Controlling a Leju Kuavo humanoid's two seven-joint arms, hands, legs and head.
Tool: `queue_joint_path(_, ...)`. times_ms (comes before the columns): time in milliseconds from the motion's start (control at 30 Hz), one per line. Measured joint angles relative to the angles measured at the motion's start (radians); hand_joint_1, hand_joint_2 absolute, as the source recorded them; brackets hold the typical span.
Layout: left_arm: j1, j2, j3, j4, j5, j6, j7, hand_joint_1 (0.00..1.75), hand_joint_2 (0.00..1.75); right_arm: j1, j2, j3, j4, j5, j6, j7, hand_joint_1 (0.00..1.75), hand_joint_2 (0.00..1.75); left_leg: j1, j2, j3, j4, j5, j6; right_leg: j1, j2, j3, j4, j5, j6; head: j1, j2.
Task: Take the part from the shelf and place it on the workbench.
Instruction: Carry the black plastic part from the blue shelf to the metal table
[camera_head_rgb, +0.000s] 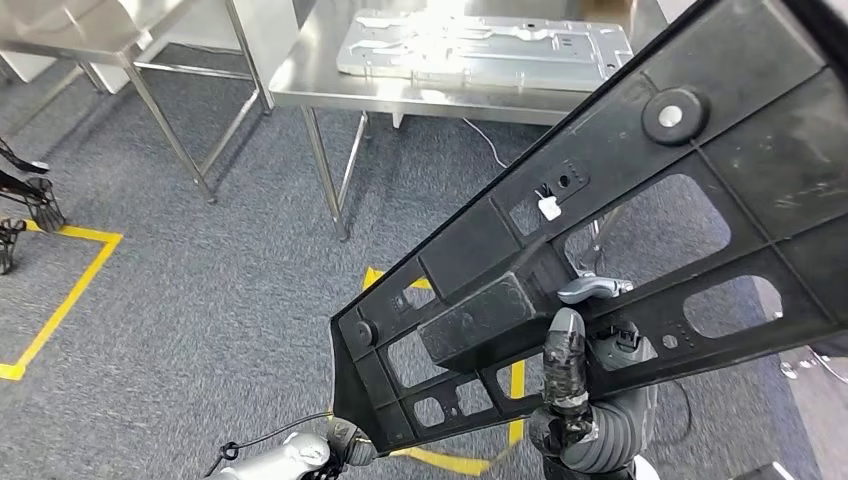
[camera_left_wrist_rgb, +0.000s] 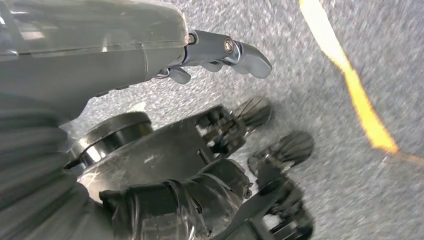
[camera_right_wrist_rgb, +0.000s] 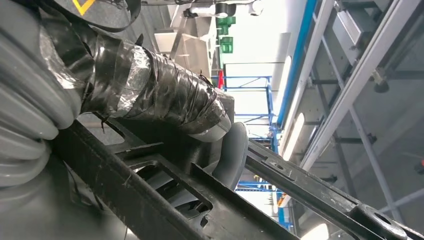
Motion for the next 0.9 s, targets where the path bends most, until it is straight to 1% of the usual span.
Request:
queue_joint_path(33, 0.001, 0.003, 0.0, 0.0, 0.003, -0.001, -0.001, 0.0, 1.75, -0.002, 0.002, 0.0, 0.002, -0.002, 0.0, -0.005, 1.75, 1.75, -0.001, -0.002, 0.002, -0.002, -0.005, -0.006, 0.002, 0.001, 0.011, -0.021, -0.002, -0.004, 0.0, 0.0)
queue_joint_path(67, 0.002, 0.007, 0.0, 0.0, 0.005, -0.002, -0.002, 0.0, 1.75, -0.004, 0.004, 0.001, 0.005, -0.004, 0.001, -0.009, 1.75, 1.75, -0.002, -0.004, 0.007, -0.005, -0.008, -0.012, 0.003, 0.002, 0.016, -0.028, -0.009, -0.008, -0.001, 0.0)
queue_joint_path(100, 0.003, 0.011, 0.0, 0.0, 0.007, -0.003, -0.003, 0.0, 1.75, -0.005, 0.006, 0.002, 0.007, -0.006, 0.001, -0.014, 1.75, 1.75, -0.002, -0.004, 0.01, -0.009, -0.01, -0.017, 0.001, 0.003, 0.019, -0.03, -0.011, -0.014, -0.002, 0.0)
queue_joint_path(133, 0.004, 0.015, 0.0, 0.0, 0.009, -0.004, -0.003, 0.0, 1.75, -0.006, 0.009, 0.003, 0.009, -0.007, 0.001, -0.017, 1.75, 1.75, -0.002, -0.003, 0.012, -0.006, -0.015, -0.022, -0.001, 0.003, 0.025, -0.035, -0.014, -0.019, -0.003, 0.0)
queue_joint_path(167, 0.004, 0.018, 0.0, 0.0, 0.01, -0.004, -0.004, 0.0, 1.75, -0.007, 0.012, 0.004, 0.011, -0.007, 0.001, -0.018, 1.75, 1.75, -0.002, -0.001, 0.007, 0.011, -0.025, -0.027, -0.004, 0.002, 0.034, -0.04, -0.017, -0.025, -0.005, 0.0)
queue_joint_path(200, 0.005, 0.022, 0.0, 0.0, 0.01, -0.005, -0.005, 0.0, 1.75, -0.008, 0.015, 0.005, 0.012, -0.008, 0.001, -0.019, 1.75, 1.75, -0.001, 0.0, -0.011, 0.049, -0.041, -0.033, -0.006, 0.001, 0.043, -0.044, -0.021, -0.03, -0.007, 0.0)
queue_joint_path(233, 0.006, 0.024, 0.0, 0.0, 0.011, -0.005, -0.006, 0.0, 1.75, -0.01, 0.018, 0.006, 0.014, -0.008, 0.001, -0.019, 1.75, 1.75, 0.0, 0.002, -0.043, 0.107, -0.062, -0.037, -0.005, -0.001, 0.05, -0.047, -0.027, -0.035, -0.008, 0.0)
queue_joint_path(267, 0.008, 0.027, 0.0, 0.0, 0.012, -0.005, -0.006, 0.0, 1.75, -0.011, 0.02, 0.006, 0.016, -0.009, 0.001, -0.02, 1.75, 1.75, 0.001, 0.003, -0.086, 0.174, -0.082, -0.04, -0.005, -0.001, 0.056, -0.047, -0.033, -0.038, -0.01, 0.0)
queue_joint_path(300, 0.012, 0.029, 0.0, 0.0, 0.014, -0.005, -0.006, 0.0, 1.75, -0.011, 0.021, 0.006, 0.018, -0.012, 0.0, -0.02, 1.75, 1.75, 0.003, 0.003, -0.13, 0.232, -0.092, -0.043, -0.004, -0.001, 0.061, -0.047, -0.039, -0.04, -0.009, 0.0)
queue_joint_path(333, 0.016, 0.032, 0.0, 0.0, 0.016, -0.004, -0.006, 0.0, 1.75, -0.011, 0.021, 0.006, 0.021, -0.018, 0.0, -0.02, 1.75, 1.75, 0.004, 0.003, -0.161, 0.264, -0.086, -0.044, -0.003, 0.0, 0.068, -0.047, -0.046, -0.04, -0.01, 0.0)
queue_joint_path(367, 0.02, 0.034, 0.0, 0.0, 0.018, -0.003, -0.006, 0.0, 1.75, -0.013, 0.021, 0.006, 0.024, -0.027, 0.0, -0.019, 1.75, 1.75, 0.005, 0.004, -0.173, 0.256, -0.057, -0.044, -0.003, 0.002, 0.077, -0.047, -0.053, -0.04, -0.01, 0.0)
queue_joint_path(400, 0.022, 0.036, 0.0, 0.0, 0.019, -0.002, -0.006, 0.0, 1.75, -0.015, 0.022, 0.007, 0.027, -0.039, -0.001, -0.018, 1.75, 1.75, 0.006, 0.004, -0.166, 0.21, -0.011, -0.042, -0.002, 0.003, 0.089, -0.046, -0.062, -0.039, -0.01, 0.0)
queue_joint_path(433, 0.023, 0.037, 0.0, 0.0, 0.02, -0.001, -0.006, 0.0, 1.75, -0.019, 0.022, 0.007, 0.029, -0.05, -0.001, -0.016, 1.75, 1.75, 0.006, 0.005, -0.147, 0.141, 0.039, -0.038, -0.001, 0.003, 0.101, -0.047, -0.071, -0.037, -0.01, 0.0)
queue_joint_path(467, 0.023, 0.038, 0.0, 0.0, 0.02, 0.001, -0.006, 0.0, 1.75, -0.023, 0.022, 0.008, 0.031, -0.06, -0.001, -0.016, 1.75, 1.75, 0.004, 0.007, -0.123, 0.081, 0.073, -0.034, 0.0, 0.003, 0.11, -0.047, -0.079, -0.034, -0.008, 0.0)
queue_joint_path(500, 0.023, 0.039, 0.0, 0.0, 0.02, 0.002, -0.006, 0.0, 1.75, -0.027, 0.022, 0.009, 0.032, -0.068, -0.001, -0.015, 1.75, 1.75, 0.001, 0.008, -0.103, 0.033, 0.089, -0.028, 0.001, 0.004, 0.117, -0.048, -0.086, -0.03, -0.007, 0.0)
queue_joint_path(533, 0.023, 0.039, 0.0, 0.0, 0.02, 0.003, -0.006, 0.0, 1.75, -0.031, 0.022, 0.01, 0.033, -0.073, -0.001, -0.015, 1.75, 1.75, -0.003, 0.009, -0.091, 0.01, 0.088, -0.023, 0.001, 0.004, 0.119, -0.05, -0.091, -0.025, -0.005, 0.0)
queue_joint_path(567, 0.023, 0.04, 0.0, 0.0, 0.021, 0.004, -0.005, 0.0, 1.75, -0.034, 0.022, 0.01, 0.035, -0.079, -0.001, -0.015, 1.75, 1.75, -0.007, 0.009, -0.085, 0.004, 0.078, -0.018, 0.001, 0.003, 0.121, -0.053, -0.094, -0.02, -0.004, 0.0)
queue_joint_path(633, 0.023, 0.043, 0.0, 0.001, 0.022, 0.006, -0.005, 0.0, 1.75, -0.04, 0.022, 0.012, 0.037, -0.092, 0.0, -0.016, 1.75, 1.75, -0.005, 0.008, -0.074, -0.009, 0.071, -0.009, 0.0, 0.002, 0.127, -0.056, -0.101, -0.008, -0.004, 0.0)
queue_joint_path(667, 0.022, 0.044, 0.0, 0.001, 0.022, 0.007, -0.005, 0.0, 1.75, -0.043, 0.022, 0.012, 0.038, -0.098, 0.001, -0.018, 1.75, 1.75, -0.002, 0.008, -0.064, -0.015, 0.067, -0.003, 0.0, 0.002, 0.125, -0.045, -0.108, -0.003, -0.003, 0.0)
queue_joint_path(700, 0.021, 0.045, 0.0, 0.001, 0.022, 0.007, -0.005, 0.0, 1.75, -0.046, 0.022, 0.013, 0.039, -0.104, 0.001, -0.02, 1.75, 1.75, 0.001, 0.007, -0.052, -0.022, 0.064, 0.004, 0.0, 0.002, 0.111, -0.014, -0.121, 0.0, -0.002, 0.0)
queue_joint_path(733, 0.02, 0.046, 0.0, 0.001, 0.022, 0.008, -0.005, 0.0, 1.75, -0.048, 0.021, 0.013, 0.039, -0.108, 0.002, -0.023, 1.75, 1.75, 0.003, 0.008, -0.041, -0.025, 0.058, 0.009, -0.001, 0.003, 0.08, 0.043, -0.139, 0.003, 0.0, 0.0)
queue_joint_path(767, 0.019, 0.046, 0.0, 0.001, 0.022, 0.008, -0.005, 0.0, 1.75, -0.049, 0.021, 0.013, 0.041, -0.112, 0.002, -0.025, 1.75, 1.75, 0.004, 0.008, -0.033, -0.026, 0.05, 0.013, -0.001, 0.003, 0.036, 0.115, -0.158, 0.005, 0.002, 0.0)
queue_joint_path(800, 0.019, 0.046, 0.0, 0.001, 0.022, 0.008, -0.005, 0.0, 1.75, -0.049, 0.021, 0.013, 0.042, -0.115, 0.003, -0.027, 1.75, 1.75, 0.004, 0.008, -0.025, -0.025, 0.043, 0.015, -0.002, 0.003, -0.013, 0.184, -0.172, 0.006, 0.003, 0.0)
queue_joint_path(833, 0.02, 0.046, 0.0, 0.001, 0.023, 0.008, -0.005, 0.0, 1.75, -0.049, 0.021, 0.013, 0.044, -0.119, 0.004, -0.028, 1.75, 1.75, 0.004, 0.008, -0.016, -0.025, 0.035, 0.015, -0.003, 0.003, -0.054, 0.23, -0.17, 0.008, 0.003, 0.0)
queue_joint_path(867, 0.022, 0.046, 0.0, 0.001, 0.023, 0.008, -0.004, 0.0, 1.75, -0.049, 0.021, 0.013, 0.046, -0.122, 0.004, -0.029, 1.75, 1.75, 0.004, 0.007, -0.006, -0.024, 0.026, 0.014, -0.004, 0.003, -0.077, 0.236, -0.147, 0.009, 0.004, 0.0)
queue_joint_path(900, 0.022, 0.046, 0.0, 0.001, 0.023, 0.008, -0.004, 0.0, 1.75, -0.049, 0.02, 0.013, 0.047, -0.125, 0.005, -0.029, 1.75, 1.75, 0.005, 0.007, 0.007, -0.023, 0.016, 0.013, -0.006, 0.003, -0.078, 0.201, -0.103, 0.01, 0.004, 0.0)
